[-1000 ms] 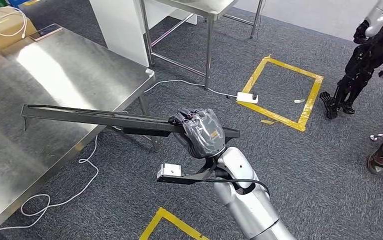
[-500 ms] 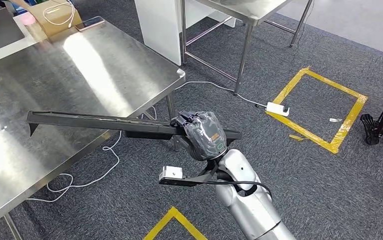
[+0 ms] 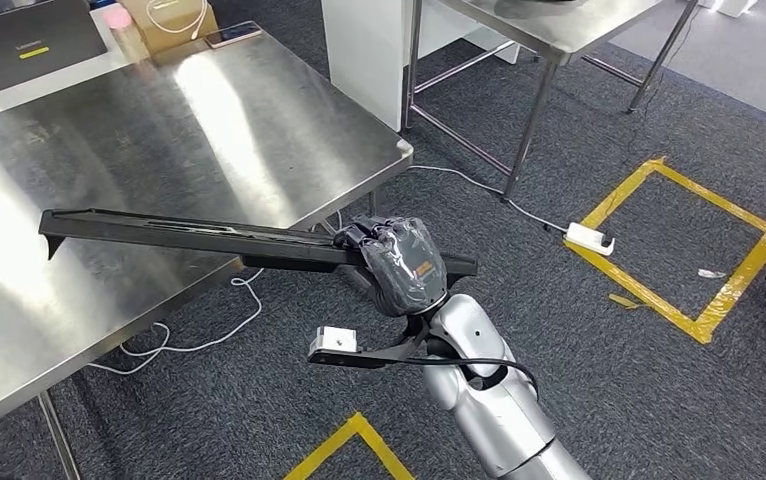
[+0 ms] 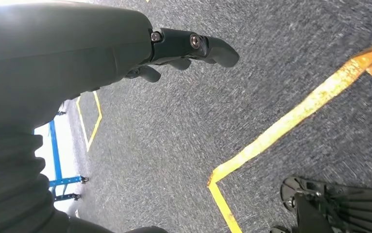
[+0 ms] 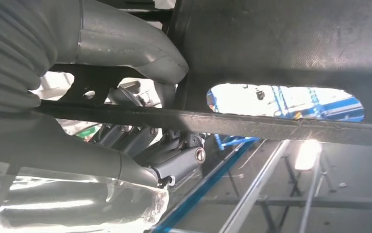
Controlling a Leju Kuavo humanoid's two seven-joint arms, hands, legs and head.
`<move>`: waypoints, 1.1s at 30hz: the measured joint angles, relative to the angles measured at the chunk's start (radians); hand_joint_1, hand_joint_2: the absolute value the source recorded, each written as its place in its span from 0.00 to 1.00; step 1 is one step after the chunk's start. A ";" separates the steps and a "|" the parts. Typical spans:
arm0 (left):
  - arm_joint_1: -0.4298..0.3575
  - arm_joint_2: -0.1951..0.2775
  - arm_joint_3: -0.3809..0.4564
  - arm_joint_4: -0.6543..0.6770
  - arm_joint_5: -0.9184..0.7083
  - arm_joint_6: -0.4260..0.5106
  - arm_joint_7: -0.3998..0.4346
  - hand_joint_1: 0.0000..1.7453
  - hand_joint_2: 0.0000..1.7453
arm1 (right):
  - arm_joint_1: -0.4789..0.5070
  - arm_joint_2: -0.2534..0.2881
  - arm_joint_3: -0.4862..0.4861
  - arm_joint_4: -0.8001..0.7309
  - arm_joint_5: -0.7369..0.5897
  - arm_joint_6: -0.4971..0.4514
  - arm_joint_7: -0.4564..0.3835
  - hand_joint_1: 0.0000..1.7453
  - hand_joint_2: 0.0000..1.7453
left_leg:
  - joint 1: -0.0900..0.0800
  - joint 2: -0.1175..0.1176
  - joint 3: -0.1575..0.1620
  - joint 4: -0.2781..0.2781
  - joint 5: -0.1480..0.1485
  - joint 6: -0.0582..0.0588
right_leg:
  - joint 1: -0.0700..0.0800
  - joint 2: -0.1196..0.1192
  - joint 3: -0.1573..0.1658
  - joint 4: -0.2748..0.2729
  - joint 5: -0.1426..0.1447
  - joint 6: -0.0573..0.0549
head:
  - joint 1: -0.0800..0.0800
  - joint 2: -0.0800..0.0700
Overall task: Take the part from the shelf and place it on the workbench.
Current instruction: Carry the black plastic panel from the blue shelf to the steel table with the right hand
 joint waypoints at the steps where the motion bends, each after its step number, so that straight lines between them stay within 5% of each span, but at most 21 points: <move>1: 0.001 -0.001 0.000 0.000 -0.001 0.000 -0.001 0.00 1.00 | 0.001 -0.001 -0.001 -0.003 0.001 -0.001 0.000 1.00 1.00 | 0.002 -0.010 0.004 -0.006 0.003 0.006 | 0.000 0.005 0.000 0.005 -0.005 0.005 | 0.001 0.000; 3: -0.001 -0.004 0.000 0.000 -0.004 0.000 -0.001 0.00 1.00 | 0.003 -0.006 -0.003 -0.009 0.001 -0.003 0.000 1.00 1.00 | 0.009 -0.030 0.014 -0.018 0.009 0.019 | 0.000 0.044 -0.025 0.068 -0.039 0.005 | 0.004 0.000; 5: -0.003 -0.005 0.000 0.000 -0.007 -0.002 -0.002 0.00 1.00 | 0.011 -0.015 -0.005 -0.010 0.001 -0.005 -0.001 1.00 1.00 | 0.010 -0.054 0.016 -0.018 0.009 0.025 | -0.005 0.083 -0.091 0.201 -0.091 -0.001 | 0.008 0.000; 7: -0.002 -0.006 0.000 0.000 -0.009 -0.003 -0.002 0.00 1.00 | 0.022 -0.025 -0.007 -0.010 0.001 -0.006 -0.001 1.00 1.00 | 0.009 -0.081 0.015 -0.017 0.009 0.026 | -0.007 0.093 -0.142 0.282 -0.109 0.005 | 0.010 0.000; 8: -0.002 -0.006 0.000 0.000 -0.009 -0.003 -0.002 0.00 1.00 | 0.025 -0.027 -0.007 -0.010 0.001 -0.006 -0.001 1.00 1.00 | 0.009 -0.094 0.016 -0.017 0.009 0.026 | -0.009 0.095 -0.139 0.263 -0.091 0.013 | 0.011 0.000; 11: -0.001 -0.008 0.000 0.000 -0.009 -0.003 -0.002 0.00 1.00 | 0.025 -0.032 -0.008 -0.010 0.001 -0.007 -0.001 1.00 1.00 | 0.007 -0.131 0.018 -0.015 0.007 0.019 | -0.018 0.127 -0.059 0.065 0.004 0.034 | 0.011 0.000; 13: 0.000 -0.008 0.000 0.000 -0.009 -0.003 -0.002 0.00 1.00 | 0.026 -0.034 -0.007 -0.010 0.001 -0.007 -0.001 1.00 1.00 | 0.005 -0.147 0.015 -0.013 0.006 0.008 | -0.020 0.141 -0.031 0.002 0.029 0.027 | 0.011 0.000; 15: 0.004 -0.007 0.000 0.000 -0.009 -0.003 -0.002 0.00 1.00 | 0.026 -0.033 -0.007 -0.010 0.002 -0.007 -0.002 1.00 1.00 | 0.008 -0.156 0.011 -0.013 0.007 -0.003 | -0.019 0.129 -0.027 0.000 0.033 0.014 | 0.009 0.000; 18: 0.007 -0.007 0.000 0.000 -0.009 -0.003 -0.001 0.00 1.00 | 0.023 -0.029 -0.008 -0.013 0.000 -0.009 -0.005 1.00 1.00 | 0.010 -0.096 -0.015 0.046 -0.031 -0.019 | -0.025 0.107 -0.021 -0.005 0.036 -0.006 | 0.003 0.000; 20: 0.006 -0.008 0.000 0.000 -0.009 -0.003 -0.001 0.00 1.00 | 0.022 -0.029 -0.008 -0.013 -0.002 -0.011 -0.012 1.00 1.00 | 0.013 -0.054 -0.073 0.165 -0.091 -0.027 | -0.021 0.090 -0.019 -0.006 0.033 -0.016 | -0.003 0.000; 22: 0.006 -0.008 0.000 0.000 -0.011 -0.004 -0.003 0.00 1.00 | 0.021 -0.029 -0.007 -0.009 -0.003 -0.014 -0.020 1.00 1.00 | 0.018 -0.045 -0.121 0.256 -0.118 -0.032 | -0.018 0.070 -0.019 -0.005 0.031 -0.020 | -0.003 0.000; 24: 0.007 -0.008 0.000 0.000 -0.013 -0.008 -0.008 0.00 1.00 | 0.017 -0.029 -0.007 -0.004 -0.004 -0.018 -0.024 1.00 1.00 | 0.019 -0.037 -0.099 0.209 -0.076 -0.032 | -0.017 0.052 -0.017 -0.005 0.029 -0.020 | -0.003 0.000; 27: 0.003 -0.009 0.000 0.000 -0.012 -0.010 -0.017 0.00 1.00 | 0.005 -0.026 -0.007 0.003 -0.004 -0.024 -0.024 1.00 1.00 | 0.012 0.002 -0.003 0.026 -0.005 -0.020 | -0.010 0.030 -0.011 -0.006 0.022 -0.013 | -0.002 0.000; 31: 0.000 -0.011 0.002 0.000 -0.009 -0.005 -0.027 0.00 1.00 | -0.004 -0.019 -0.007 0.011 -0.004 -0.031 -0.018 1.00 1.00 | 0.003 -0.015 0.011 -0.010 -0.002 0.003 | -0.003 0.009 -0.006 -0.009 0.016 0.006 | -0.001 0.000; 33: -0.001 -0.013 0.002 0.000 -0.010 -0.002 -0.030 0.00 1.00 | -0.007 -0.017 -0.007 0.012 -0.004 -0.032 -0.015 1.00 1.00 | 0.009 -0.031 0.018 -0.021 0.005 0.017 | -0.003 0.039 -0.022 0.032 -0.008 0.011 | 0.001 0.000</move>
